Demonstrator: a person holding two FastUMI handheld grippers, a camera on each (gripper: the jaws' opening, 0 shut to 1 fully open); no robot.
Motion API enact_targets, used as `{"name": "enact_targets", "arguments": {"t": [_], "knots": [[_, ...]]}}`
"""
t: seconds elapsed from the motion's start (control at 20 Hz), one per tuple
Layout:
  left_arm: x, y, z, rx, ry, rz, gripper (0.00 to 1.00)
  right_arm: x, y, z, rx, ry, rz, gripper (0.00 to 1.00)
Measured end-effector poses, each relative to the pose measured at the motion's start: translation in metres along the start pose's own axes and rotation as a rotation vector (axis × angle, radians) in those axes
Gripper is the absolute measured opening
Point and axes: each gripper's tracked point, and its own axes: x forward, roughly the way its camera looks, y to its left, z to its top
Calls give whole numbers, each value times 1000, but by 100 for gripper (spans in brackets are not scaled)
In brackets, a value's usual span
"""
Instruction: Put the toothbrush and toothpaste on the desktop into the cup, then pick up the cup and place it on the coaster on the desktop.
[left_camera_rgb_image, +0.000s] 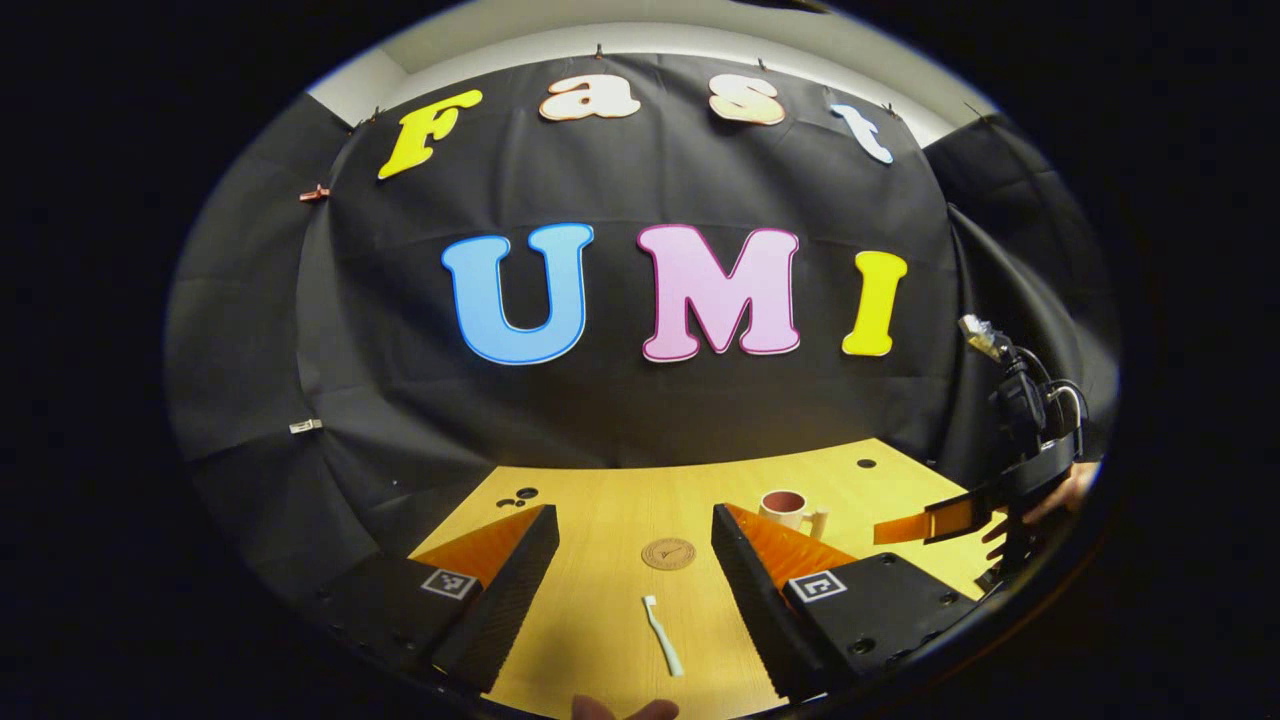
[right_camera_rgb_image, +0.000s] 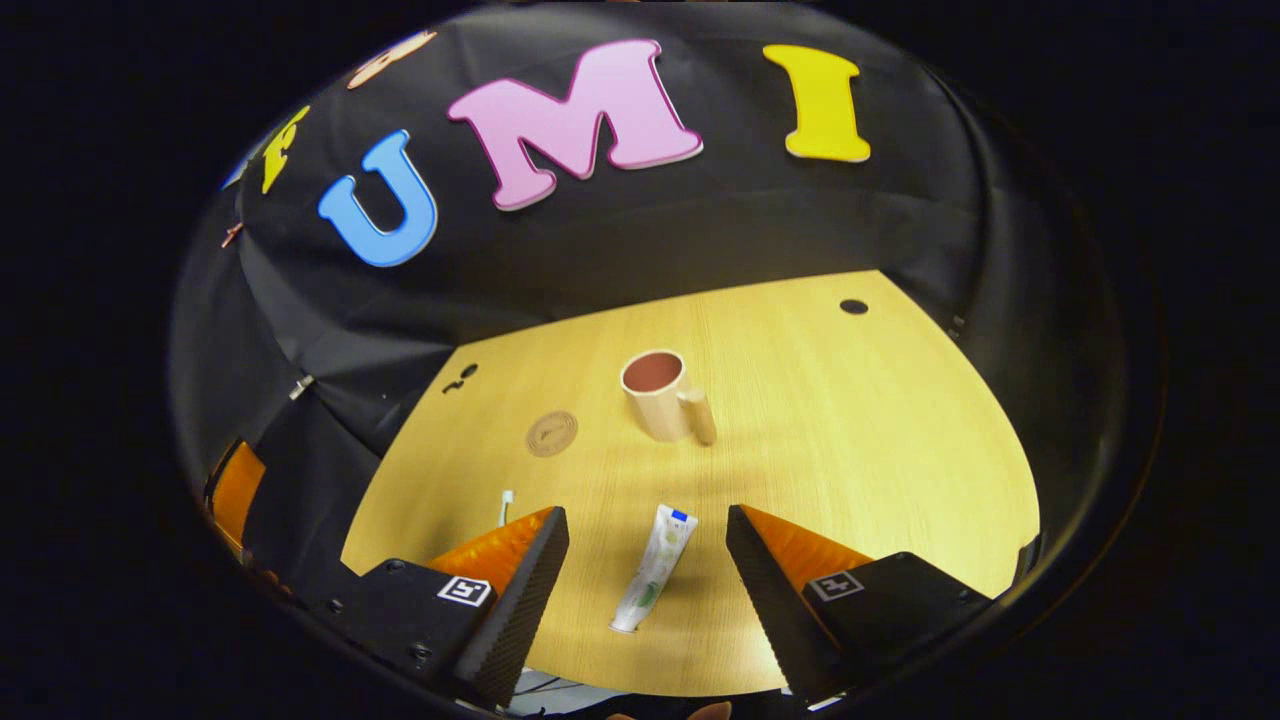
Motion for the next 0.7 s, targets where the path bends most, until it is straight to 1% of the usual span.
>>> {"name": "enact_targets", "arguments": {"t": [0.25,0.45,0.55,0.65,0.7], "knots": [[21,5,-25,-15,56,44,97,45,-10,-40,22,157,-40,98],[34,6,-40,-23,97,56,97,78,-18,-71,32,283,-57,98],[40,7,-46,-18,113,62,96,92,-20,-81,52,327,-60,96],[47,9,-52,-16,129,67,97,101,-21,-88,55,363,-63,93],[49,9,-55,-16,136,70,96,104,-21,-92,57,381,-63,89]]}}
